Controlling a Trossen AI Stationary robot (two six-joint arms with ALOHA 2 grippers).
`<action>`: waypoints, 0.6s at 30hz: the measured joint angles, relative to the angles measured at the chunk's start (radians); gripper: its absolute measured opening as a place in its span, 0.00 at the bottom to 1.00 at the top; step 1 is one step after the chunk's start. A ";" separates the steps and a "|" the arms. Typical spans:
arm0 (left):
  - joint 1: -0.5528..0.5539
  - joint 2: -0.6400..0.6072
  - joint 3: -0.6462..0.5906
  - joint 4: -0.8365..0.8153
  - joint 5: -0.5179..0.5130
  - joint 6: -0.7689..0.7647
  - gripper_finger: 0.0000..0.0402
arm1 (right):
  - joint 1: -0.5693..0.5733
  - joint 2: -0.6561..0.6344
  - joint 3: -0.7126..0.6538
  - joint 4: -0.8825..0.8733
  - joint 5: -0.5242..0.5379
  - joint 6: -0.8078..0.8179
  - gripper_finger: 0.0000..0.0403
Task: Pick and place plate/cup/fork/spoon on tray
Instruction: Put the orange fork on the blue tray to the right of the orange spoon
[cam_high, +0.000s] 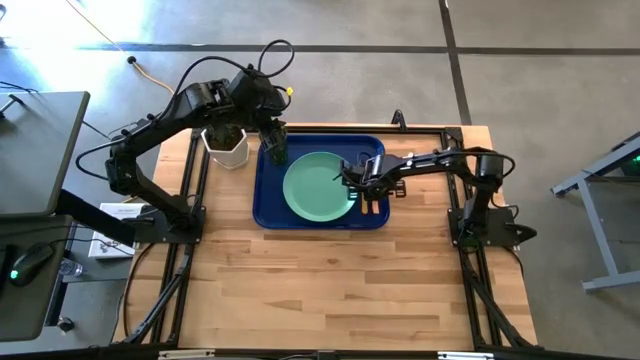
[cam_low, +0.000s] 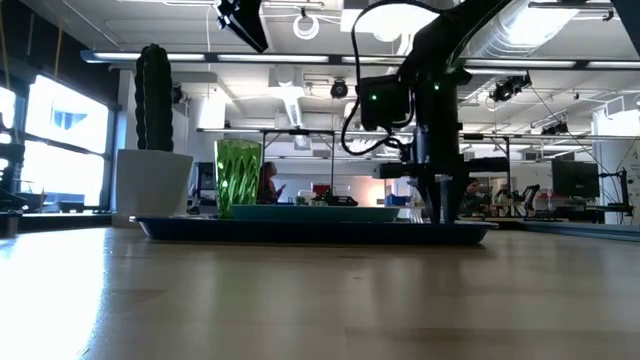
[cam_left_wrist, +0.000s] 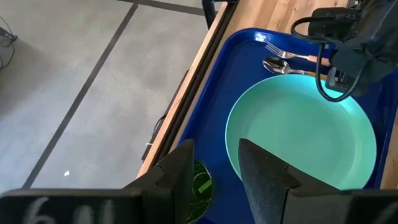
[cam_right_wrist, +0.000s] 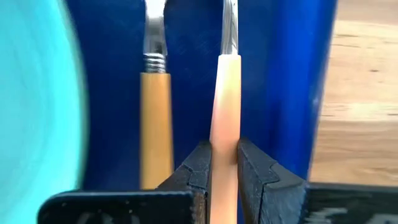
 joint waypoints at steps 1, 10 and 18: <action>0.000 0.000 0.000 0.000 0.000 0.000 0.29 | 0.000 0.003 0.000 -0.005 -0.001 -0.013 0.06; 0.000 0.000 0.000 0.000 0.000 0.000 0.29 | 0.000 0.014 0.000 0.002 -0.018 -0.025 0.07; 0.000 0.000 0.000 0.000 0.000 0.000 0.29 | 0.000 0.014 0.000 -0.001 -0.028 -0.025 0.18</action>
